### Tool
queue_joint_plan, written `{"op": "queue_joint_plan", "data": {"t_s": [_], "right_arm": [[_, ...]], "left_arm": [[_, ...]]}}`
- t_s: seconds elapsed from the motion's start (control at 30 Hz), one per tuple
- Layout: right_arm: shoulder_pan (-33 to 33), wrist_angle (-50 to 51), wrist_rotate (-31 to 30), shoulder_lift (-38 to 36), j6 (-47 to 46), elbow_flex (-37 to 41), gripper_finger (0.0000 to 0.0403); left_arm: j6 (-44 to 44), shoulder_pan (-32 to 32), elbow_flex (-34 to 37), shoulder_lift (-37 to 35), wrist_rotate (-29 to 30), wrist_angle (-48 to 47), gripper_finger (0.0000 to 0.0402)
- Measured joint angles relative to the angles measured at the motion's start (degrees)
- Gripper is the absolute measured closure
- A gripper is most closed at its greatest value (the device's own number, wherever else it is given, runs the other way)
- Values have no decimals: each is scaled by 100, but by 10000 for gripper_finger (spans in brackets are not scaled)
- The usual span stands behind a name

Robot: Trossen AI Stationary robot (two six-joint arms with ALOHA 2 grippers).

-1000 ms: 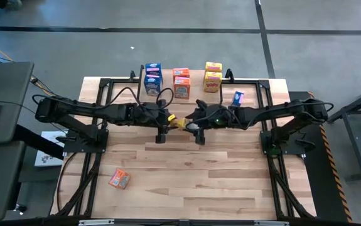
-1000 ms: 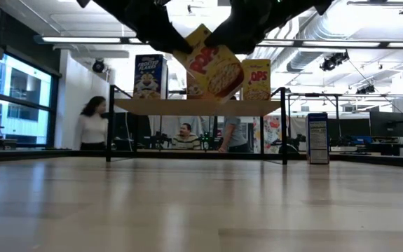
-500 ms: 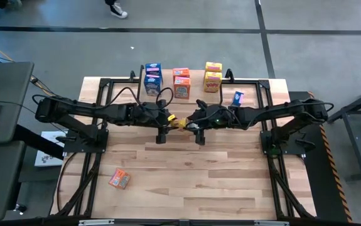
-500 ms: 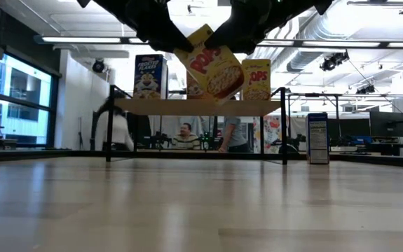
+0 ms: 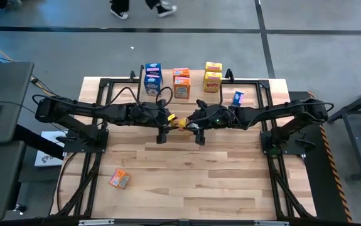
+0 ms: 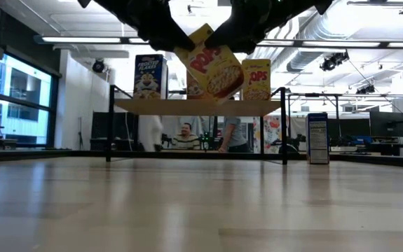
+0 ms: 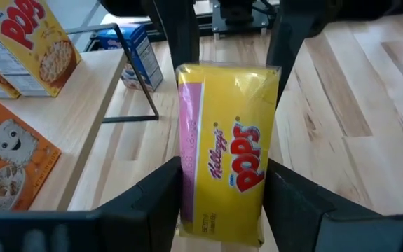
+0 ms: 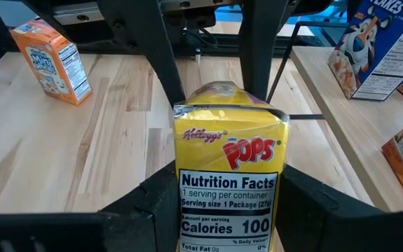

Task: Stack cereal on shelf
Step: Put the yellow cereal box aligned with the other yellow cereal boxes on the shelf

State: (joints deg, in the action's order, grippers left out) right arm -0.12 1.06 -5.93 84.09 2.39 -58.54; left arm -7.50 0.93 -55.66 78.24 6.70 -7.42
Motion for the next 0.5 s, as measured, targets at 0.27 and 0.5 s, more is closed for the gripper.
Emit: {"op": "queue_joint_plan", "data": {"t_s": [0.27,0.5], "right_arm": [[0,-4,9,2,-2,0,229],[0,-1,13,2,-92,0,229]], "left_arm": [[37,-2,0,-2,271,181,181],[-55,-135,-2,-4,290,163,151]]}}
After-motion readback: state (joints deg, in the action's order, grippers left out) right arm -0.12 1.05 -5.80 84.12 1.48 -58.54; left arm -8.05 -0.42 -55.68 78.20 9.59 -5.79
